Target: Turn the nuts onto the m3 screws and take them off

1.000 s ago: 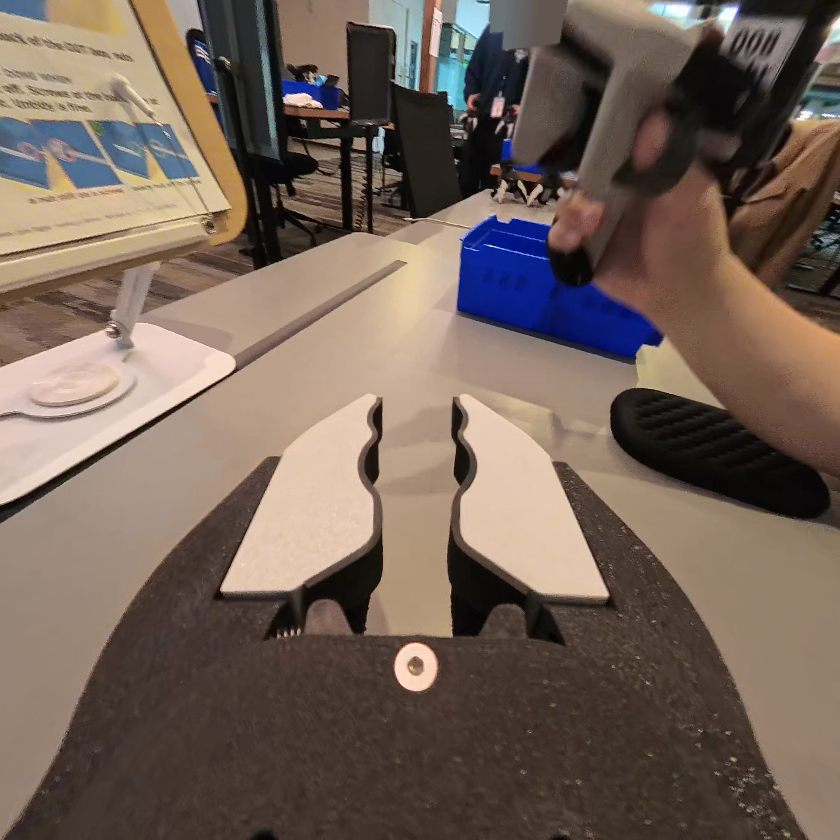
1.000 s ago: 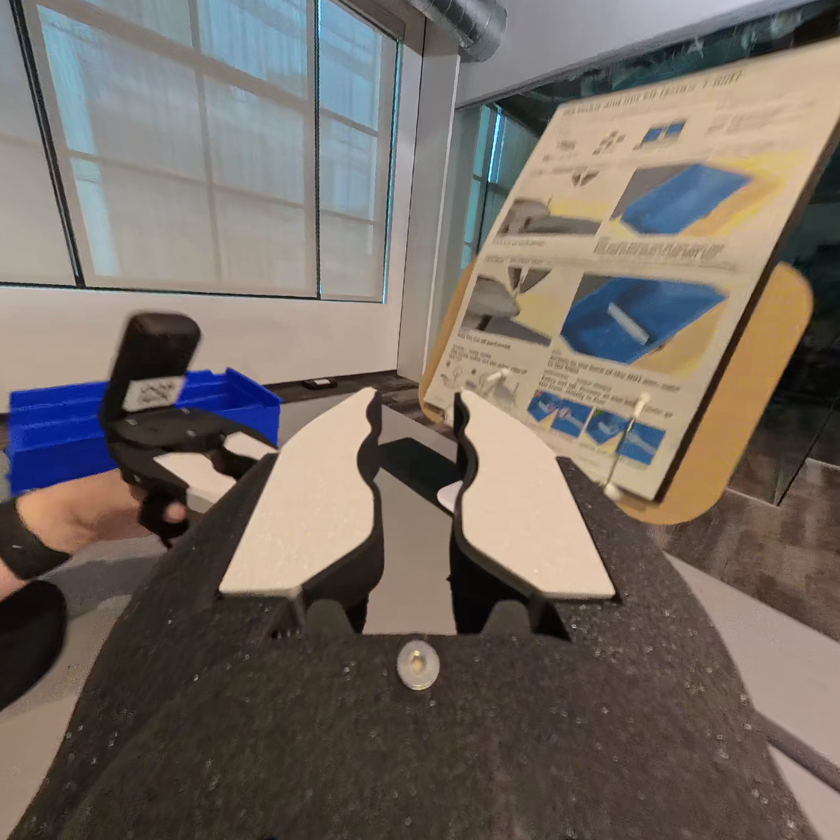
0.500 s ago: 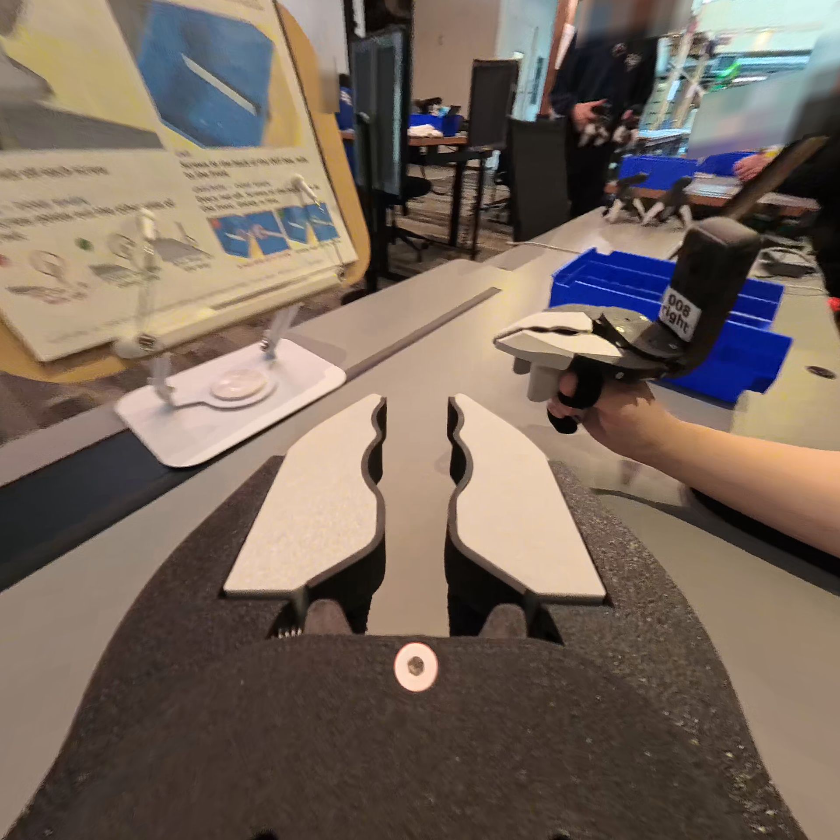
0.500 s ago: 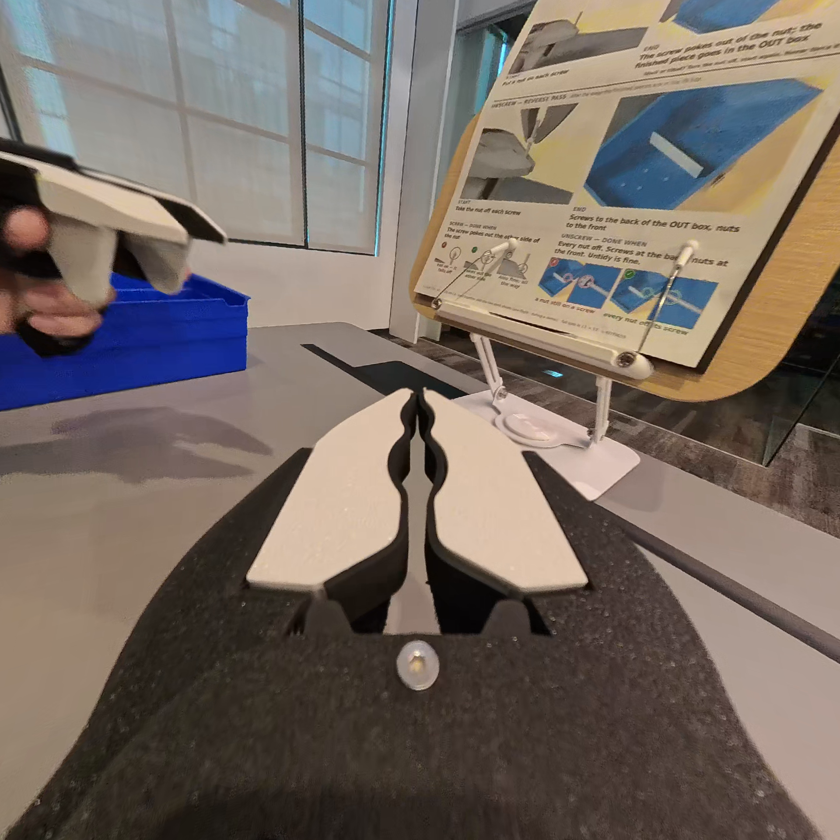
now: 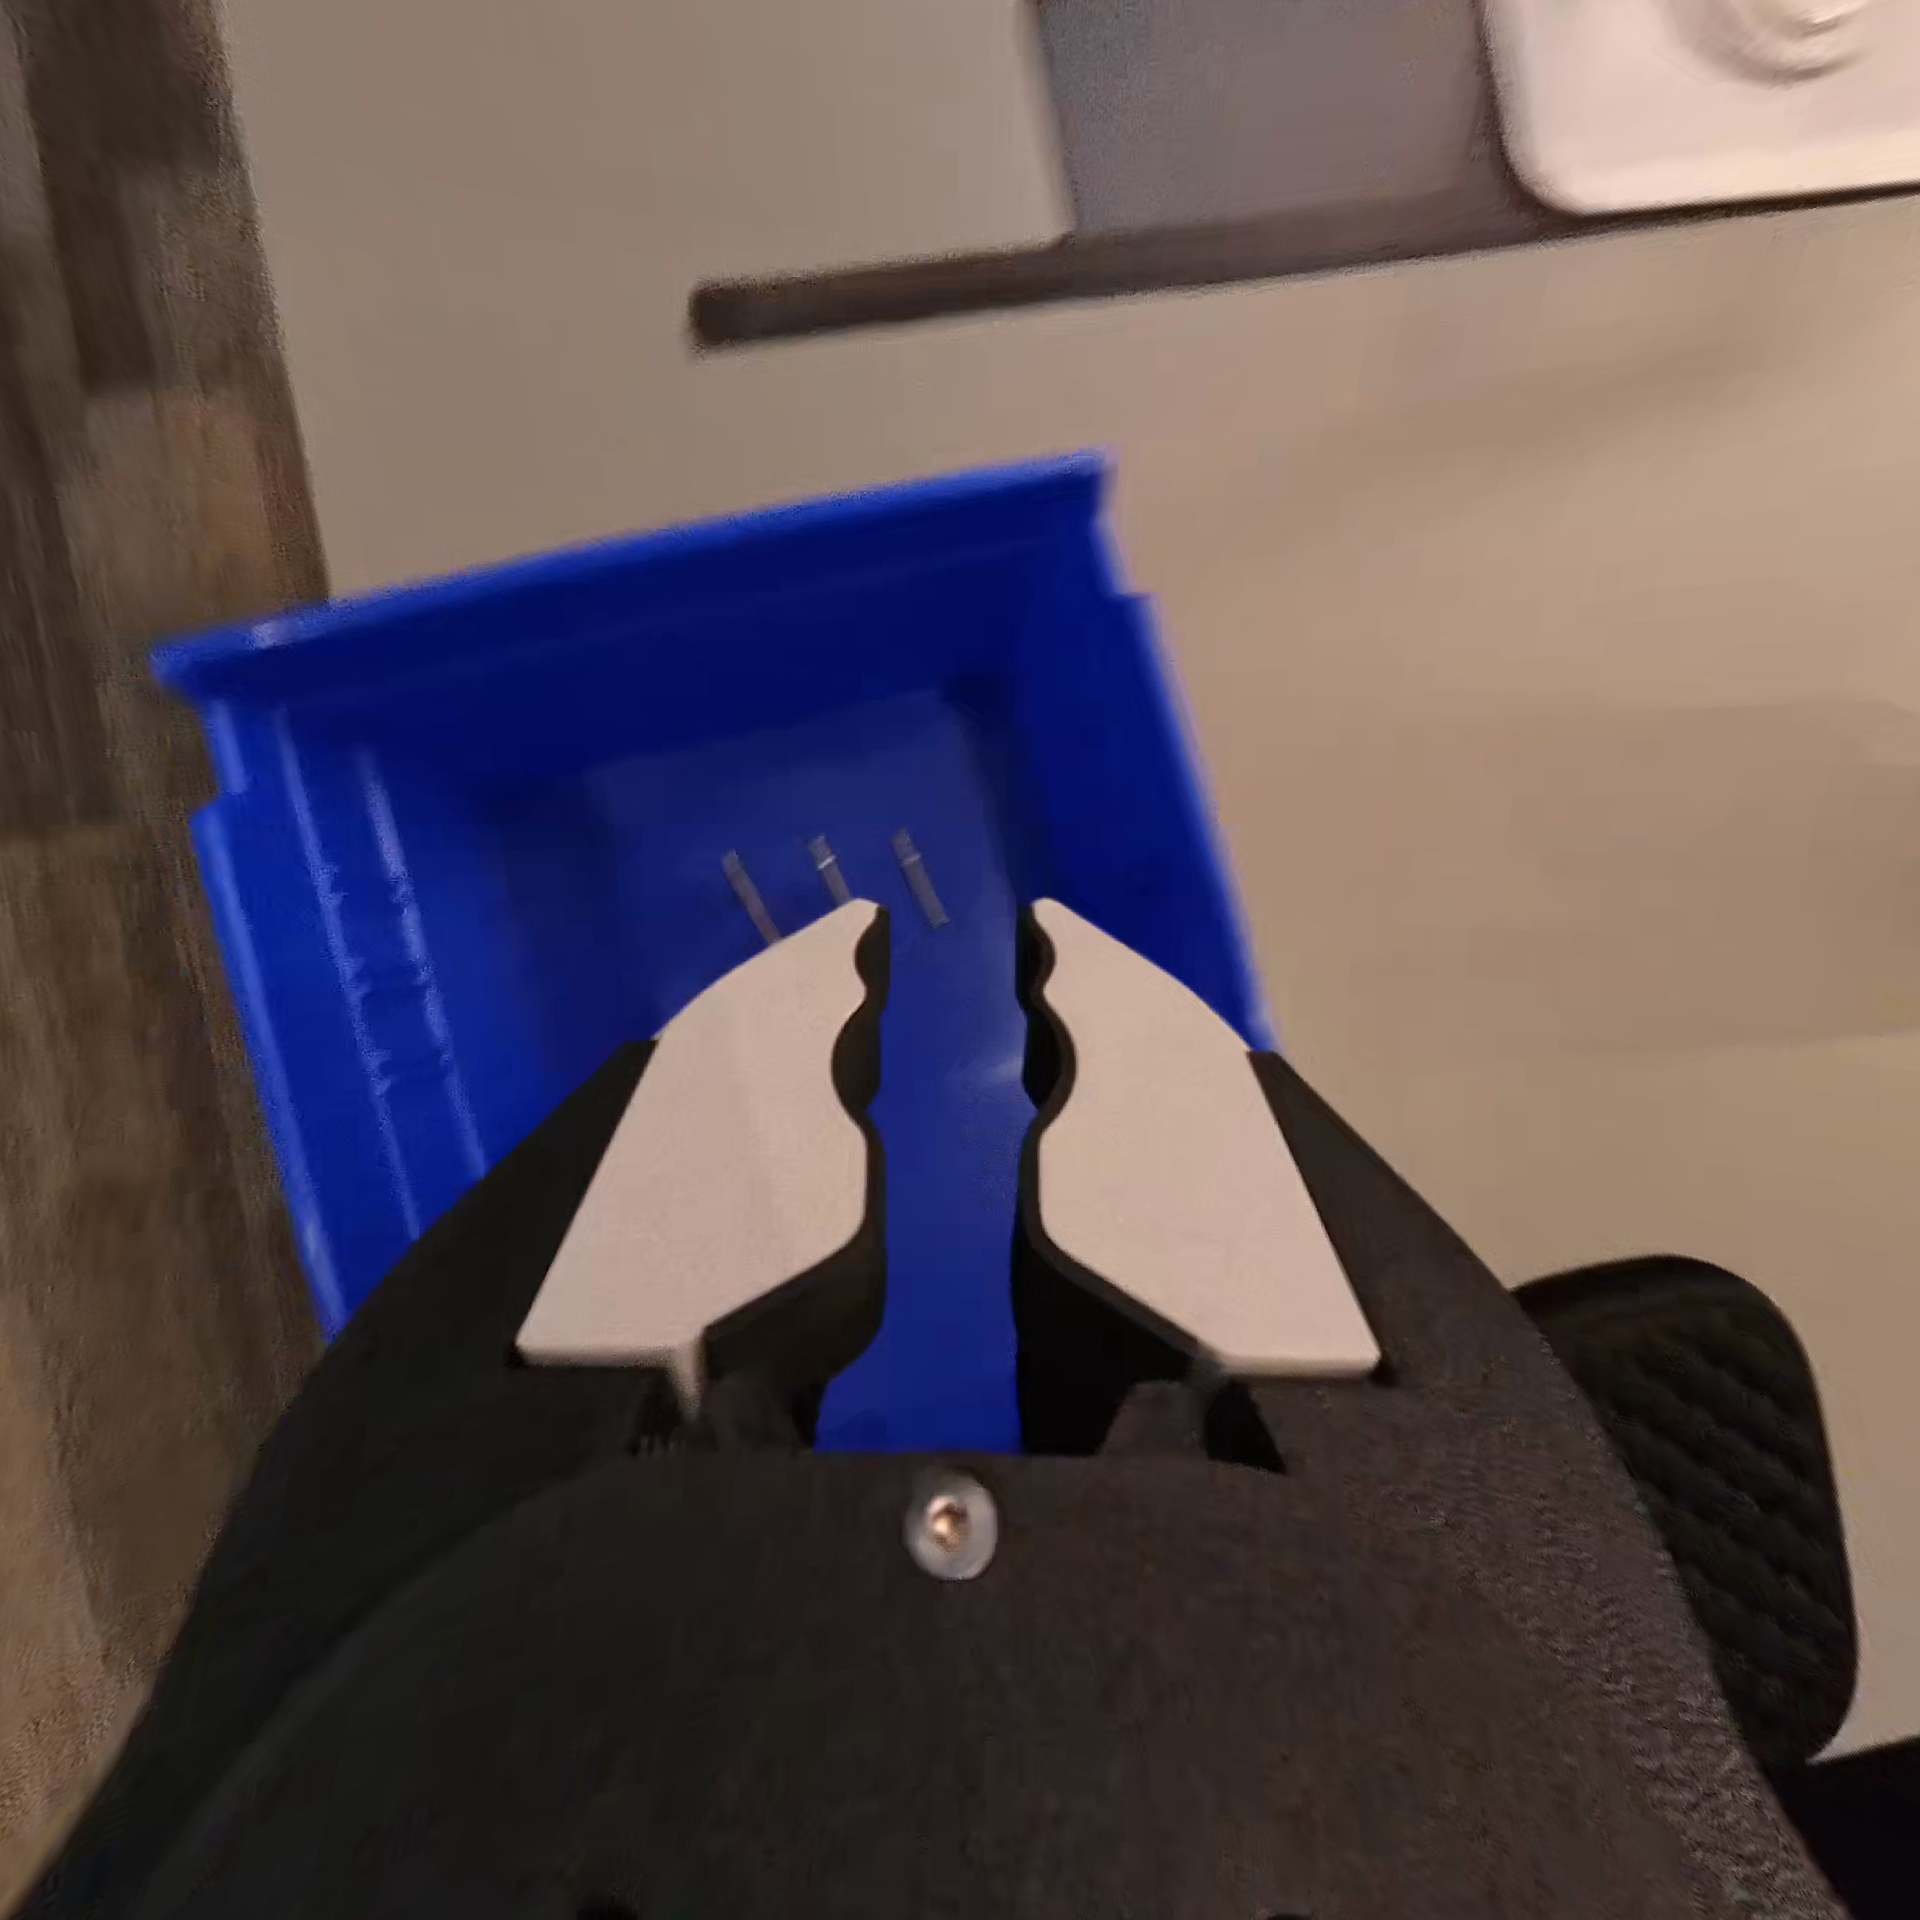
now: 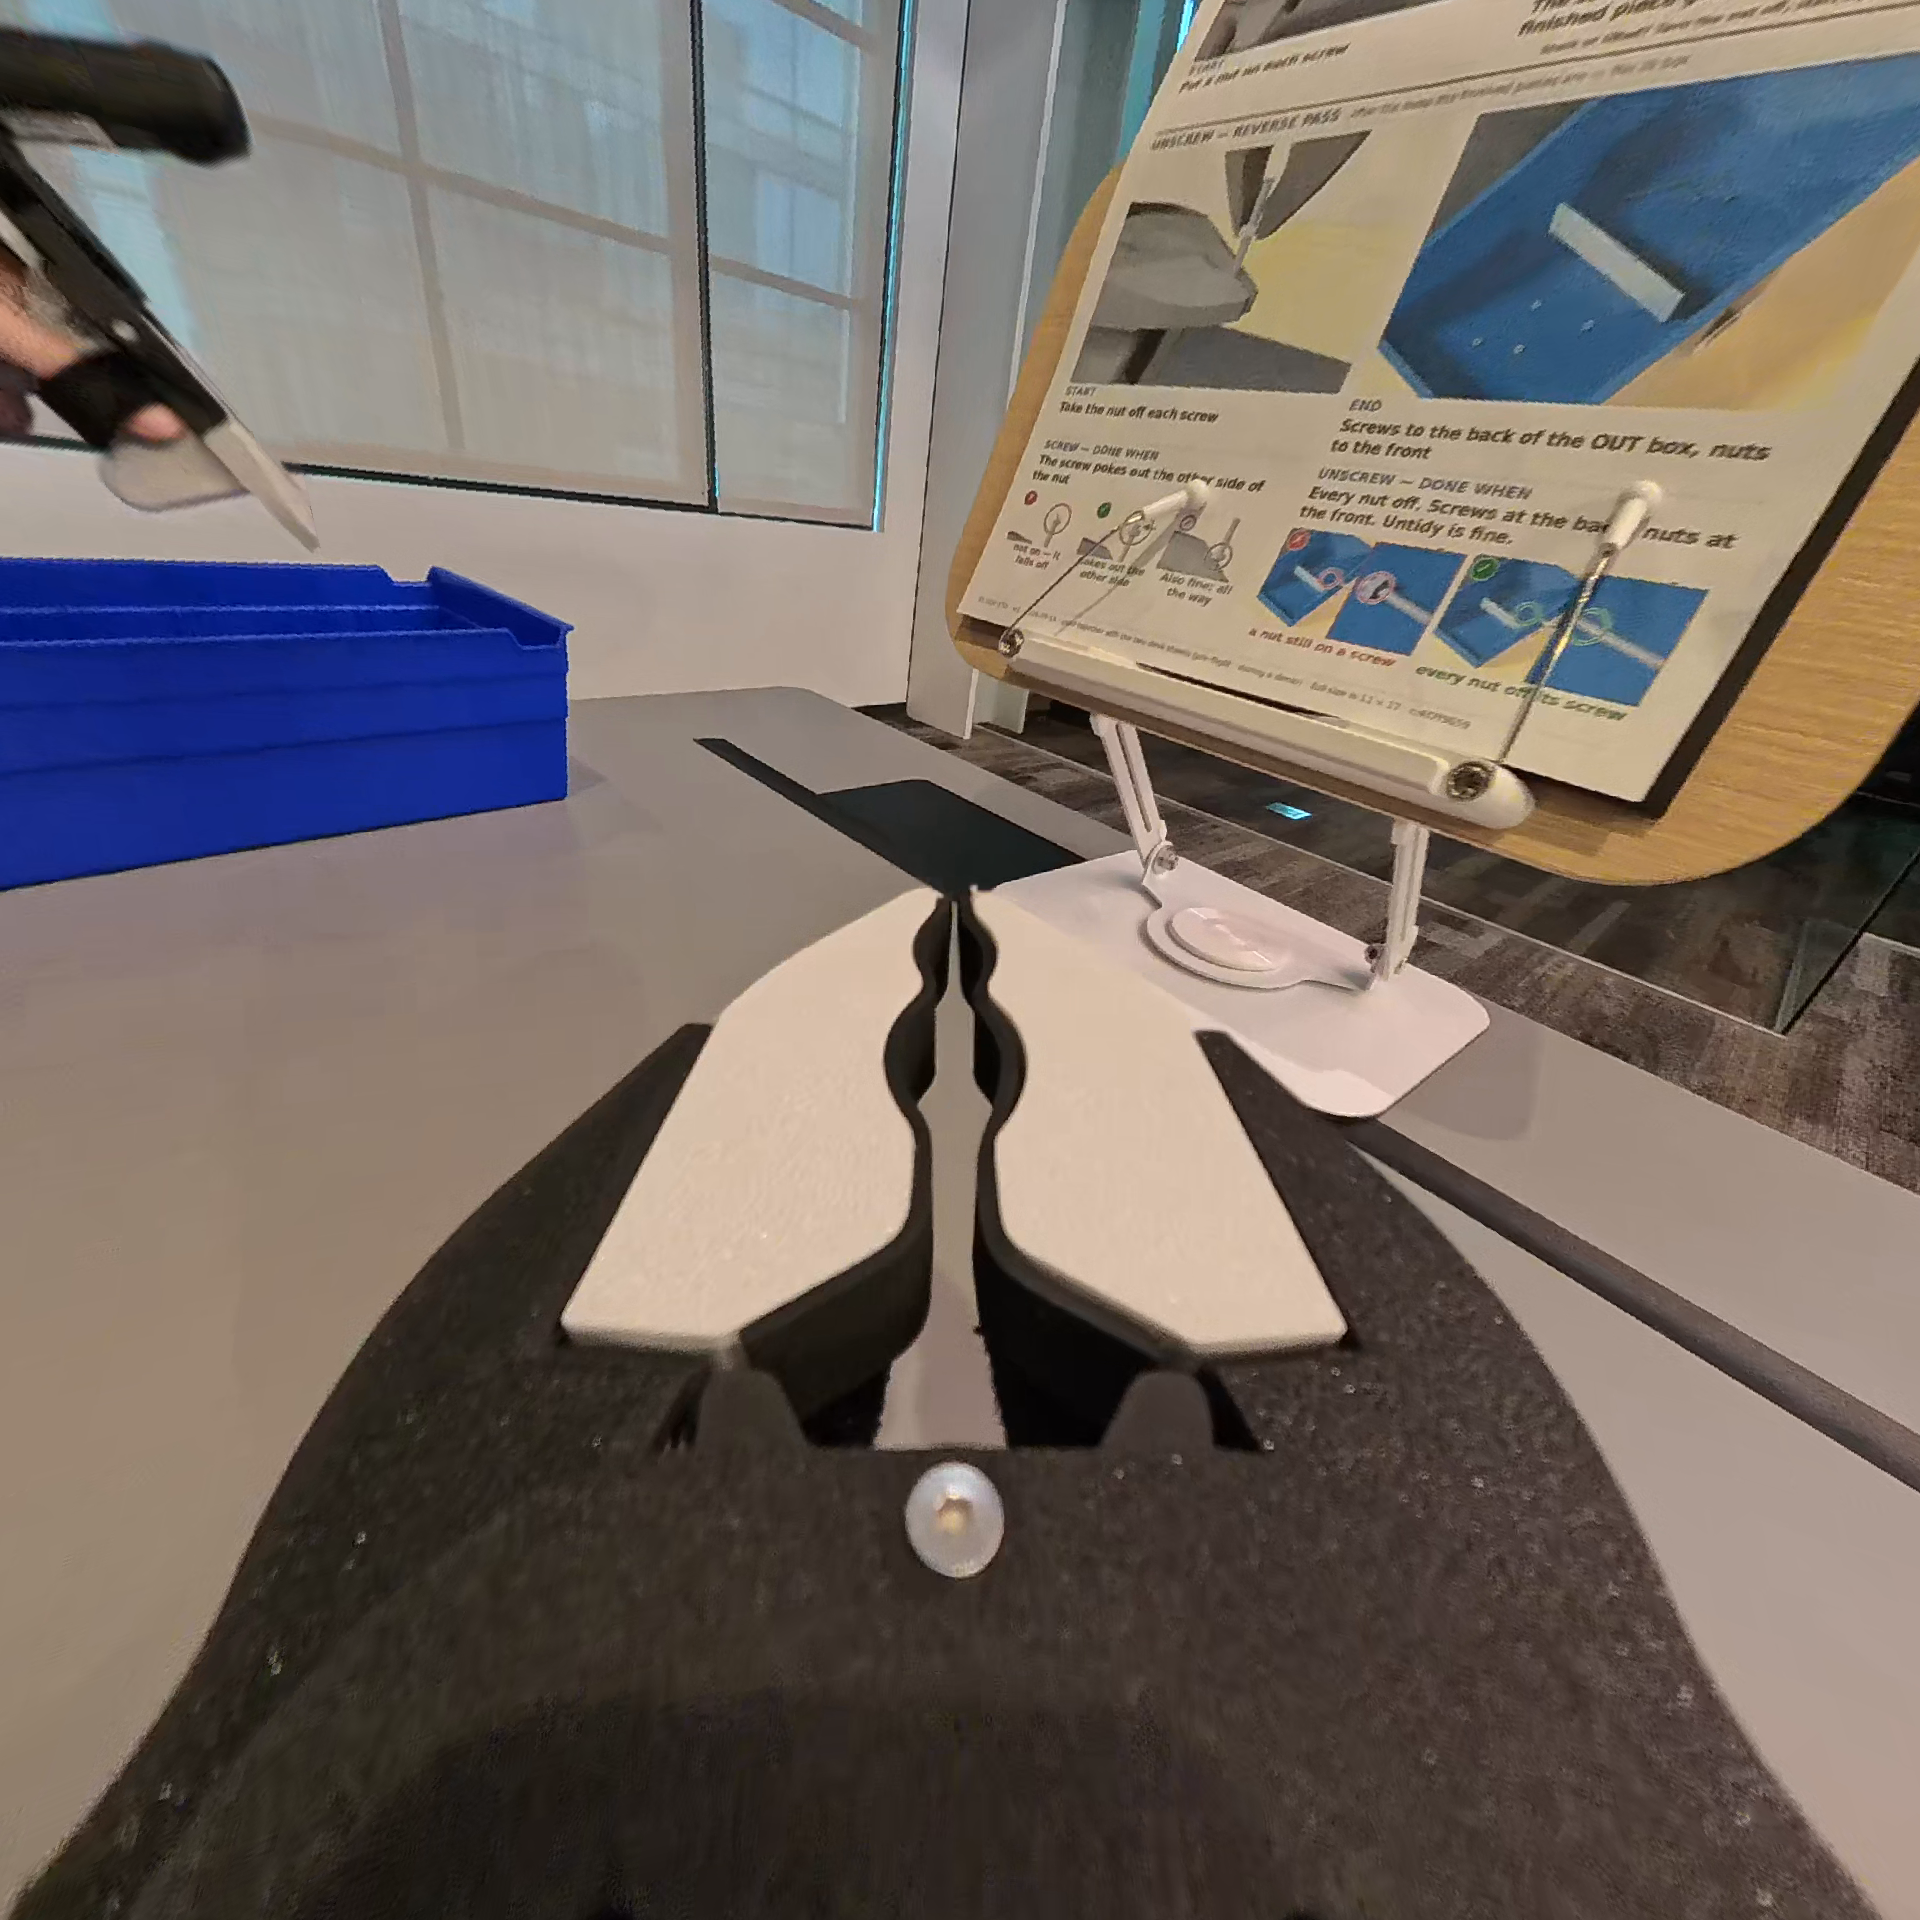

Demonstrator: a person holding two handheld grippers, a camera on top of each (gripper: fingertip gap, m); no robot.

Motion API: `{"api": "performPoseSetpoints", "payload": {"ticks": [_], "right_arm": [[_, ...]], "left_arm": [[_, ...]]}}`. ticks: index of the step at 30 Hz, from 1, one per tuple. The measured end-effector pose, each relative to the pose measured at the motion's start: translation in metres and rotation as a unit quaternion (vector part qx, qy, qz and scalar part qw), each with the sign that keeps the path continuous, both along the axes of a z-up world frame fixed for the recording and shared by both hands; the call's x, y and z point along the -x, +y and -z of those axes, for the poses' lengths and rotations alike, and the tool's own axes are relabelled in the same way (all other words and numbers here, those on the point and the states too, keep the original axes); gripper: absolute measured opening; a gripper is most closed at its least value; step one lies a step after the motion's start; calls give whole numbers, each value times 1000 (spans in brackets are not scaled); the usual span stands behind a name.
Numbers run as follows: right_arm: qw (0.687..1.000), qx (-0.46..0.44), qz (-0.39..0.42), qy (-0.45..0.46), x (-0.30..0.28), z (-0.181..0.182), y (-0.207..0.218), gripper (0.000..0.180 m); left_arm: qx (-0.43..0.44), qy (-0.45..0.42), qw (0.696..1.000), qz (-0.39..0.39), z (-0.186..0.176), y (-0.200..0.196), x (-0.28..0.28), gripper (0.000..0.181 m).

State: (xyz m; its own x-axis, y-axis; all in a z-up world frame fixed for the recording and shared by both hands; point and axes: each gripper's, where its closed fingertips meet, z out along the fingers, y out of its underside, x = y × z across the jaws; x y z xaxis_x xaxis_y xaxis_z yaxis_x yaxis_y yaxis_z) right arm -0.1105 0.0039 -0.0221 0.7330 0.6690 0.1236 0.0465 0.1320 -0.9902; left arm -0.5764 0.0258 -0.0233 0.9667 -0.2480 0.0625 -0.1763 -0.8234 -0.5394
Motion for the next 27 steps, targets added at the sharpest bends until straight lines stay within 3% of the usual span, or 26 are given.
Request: {"api": "performPoseSetpoints", "payload": {"ticks": [9,27], "right_arm": [[1000,9,-15,-24,6,7,-1,1],[999,22,-29,-34,7,12,3,1]], "left_arm": [[125,75,987,-67,81,10,51,24],[187,49,975,-111,125,24,49,24]]}}
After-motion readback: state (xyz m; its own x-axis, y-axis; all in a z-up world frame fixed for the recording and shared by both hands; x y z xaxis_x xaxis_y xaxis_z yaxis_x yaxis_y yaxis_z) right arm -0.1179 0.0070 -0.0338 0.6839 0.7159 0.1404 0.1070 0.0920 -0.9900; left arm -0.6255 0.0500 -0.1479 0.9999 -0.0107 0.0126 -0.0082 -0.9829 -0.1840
